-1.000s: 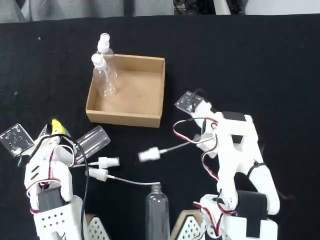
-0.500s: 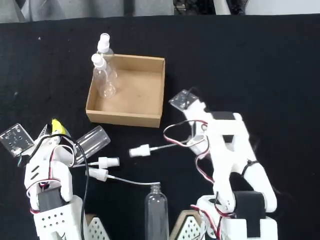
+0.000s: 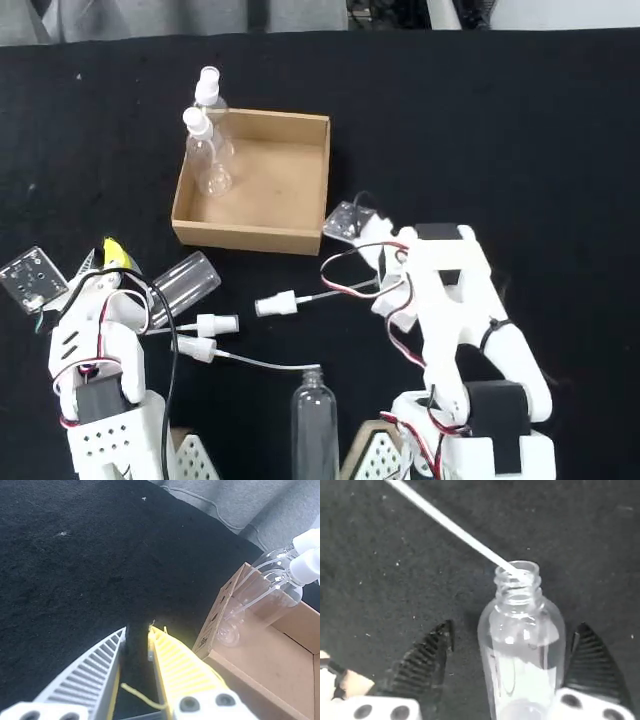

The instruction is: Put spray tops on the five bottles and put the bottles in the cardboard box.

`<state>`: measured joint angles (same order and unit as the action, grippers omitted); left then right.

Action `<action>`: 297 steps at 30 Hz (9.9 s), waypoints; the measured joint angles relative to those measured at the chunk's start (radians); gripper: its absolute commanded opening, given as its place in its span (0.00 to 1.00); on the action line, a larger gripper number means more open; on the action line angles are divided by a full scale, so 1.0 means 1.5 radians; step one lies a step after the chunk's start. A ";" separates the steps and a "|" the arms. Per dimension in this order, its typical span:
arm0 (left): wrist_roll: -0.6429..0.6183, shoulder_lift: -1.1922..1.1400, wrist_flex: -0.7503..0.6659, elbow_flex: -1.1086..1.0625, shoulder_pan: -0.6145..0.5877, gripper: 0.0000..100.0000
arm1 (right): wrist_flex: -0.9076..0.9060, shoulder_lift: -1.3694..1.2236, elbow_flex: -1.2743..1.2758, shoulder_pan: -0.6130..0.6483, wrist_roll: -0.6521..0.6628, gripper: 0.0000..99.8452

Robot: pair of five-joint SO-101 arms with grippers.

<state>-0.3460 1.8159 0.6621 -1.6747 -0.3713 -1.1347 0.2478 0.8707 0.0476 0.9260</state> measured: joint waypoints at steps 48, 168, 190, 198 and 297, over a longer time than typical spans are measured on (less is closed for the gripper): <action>0.000 0.000 0.000 0.000 0.000 0.07 | -0.065 0.182 0.000 -0.021 0.044 0.03; 0.532 -0.222 0.407 0.449 0.186 0.13 | 0.207 0.617 0.276 -0.046 -0.513 0.03; 0.675 -0.527 0.515 0.522 0.287 0.13 | 0.207 0.616 0.280 -0.046 -0.513 0.03; 0.682 -0.631 0.515 0.522 0.347 0.13 | 0.207 0.616 0.280 -0.046 -0.513 0.03; 0.361 -0.627 0.406 0.716 0.406 0.03 | 0.207 0.616 0.288 -0.046 -0.515 0.03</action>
<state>0.1956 0.8753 1.2712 -0.6007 0.2378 -0.8247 1.1715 1.3034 -0.0215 0.1542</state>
